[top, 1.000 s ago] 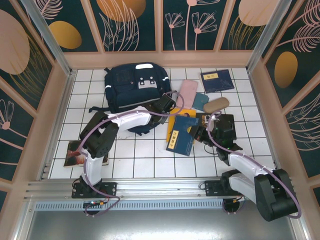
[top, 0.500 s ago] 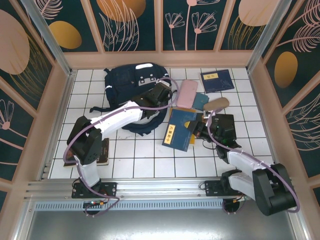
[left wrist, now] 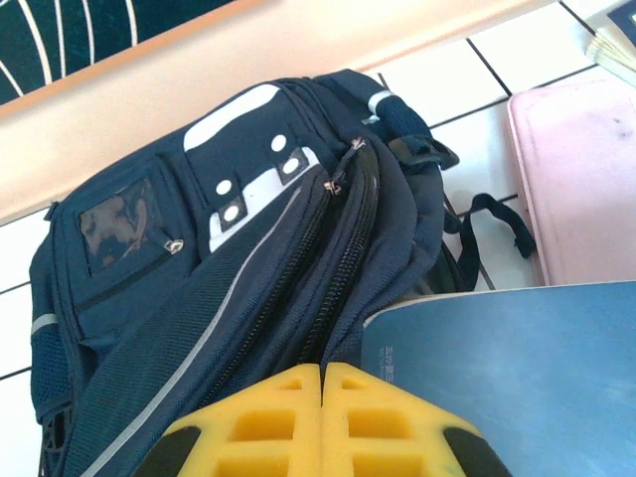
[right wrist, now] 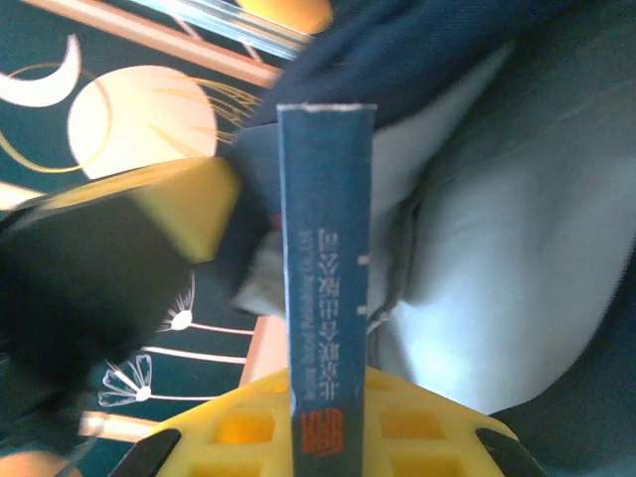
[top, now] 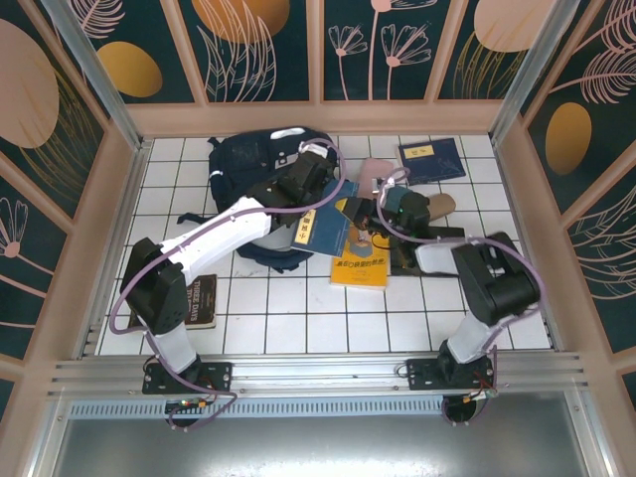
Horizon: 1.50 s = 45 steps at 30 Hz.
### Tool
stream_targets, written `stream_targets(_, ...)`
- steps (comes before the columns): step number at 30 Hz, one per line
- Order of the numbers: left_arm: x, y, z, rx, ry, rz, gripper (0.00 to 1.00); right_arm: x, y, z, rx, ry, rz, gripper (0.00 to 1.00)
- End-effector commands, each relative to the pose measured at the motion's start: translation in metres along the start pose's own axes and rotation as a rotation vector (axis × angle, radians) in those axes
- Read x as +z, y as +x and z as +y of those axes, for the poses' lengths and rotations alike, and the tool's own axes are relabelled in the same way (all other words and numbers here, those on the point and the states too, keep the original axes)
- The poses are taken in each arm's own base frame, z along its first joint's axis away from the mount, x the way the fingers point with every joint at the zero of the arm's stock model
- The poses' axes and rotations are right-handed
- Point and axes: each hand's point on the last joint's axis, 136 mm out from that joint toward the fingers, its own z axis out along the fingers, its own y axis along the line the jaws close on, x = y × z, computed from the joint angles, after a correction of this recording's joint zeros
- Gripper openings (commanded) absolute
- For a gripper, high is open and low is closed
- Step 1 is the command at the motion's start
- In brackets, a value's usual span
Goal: Pack the student bag
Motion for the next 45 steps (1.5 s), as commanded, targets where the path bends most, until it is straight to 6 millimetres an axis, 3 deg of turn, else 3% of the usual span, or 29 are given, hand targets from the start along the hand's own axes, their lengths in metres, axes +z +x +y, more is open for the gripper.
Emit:
stream_targets(1,-0.030,-0.053,0.009,-0.098,0.003,-0.132,0.00,0.020,-0.006,-0.003,0.019,-0.058,0.020,0.00)
stream_targets(8,-0.029,-0.059,0.003,-0.113,0.038,-0.134,0.00,0.052,-0.018,-0.045,0.084,0.025,-0.005,0.00)
stream_targets(16,-0.026,-0.054,-0.008,-0.129,0.091,-0.119,0.00,0.084,-0.065,-0.055,0.129,0.029,-0.132,0.00)
stream_targets(20,-0.028,-0.054,-0.009,-0.134,0.104,-0.117,0.00,0.116,-0.073,-0.076,0.179,0.080,-0.167,0.00)
stream_targets(25,-0.028,-0.055,-0.011,-0.132,0.113,-0.117,0.00,0.164,-0.072,-0.089,0.178,0.168,-0.174,0.00)
stream_targets(26,-0.027,-0.054,-0.011,-0.133,0.111,-0.114,0.00,0.172,-0.069,-0.090,0.169,0.188,-0.163,0.04)
stream_targets(28,-0.027,-0.053,-0.009,-0.132,0.106,-0.115,0.00,0.179,-0.068,-0.091,0.160,0.203,-0.150,0.33)
stream_targets(29,-0.027,-0.053,-0.009,-0.130,0.103,-0.115,0.00,0.179,-0.068,-0.089,0.154,0.200,-0.144,0.45)
stream_targets(32,-0.026,-0.051,-0.007,-0.128,0.090,-0.115,0.00,0.172,-0.063,-0.089,0.146,0.225,-0.137,0.61)
stream_targets(42,-0.012,-0.042,0.012,-0.153,0.018,-0.095,0.00,0.112,-0.043,-0.071,0.095,0.305,-0.121,0.81)
stream_targets(43,-0.011,-0.041,0.013,-0.156,0.015,-0.092,0.00,0.106,-0.041,-0.070,0.088,0.313,-0.118,0.91)
stream_targets(45,-0.009,-0.038,0.014,-0.156,0.010,-0.084,0.00,0.094,-0.035,-0.070,0.083,0.338,-0.109,0.91)
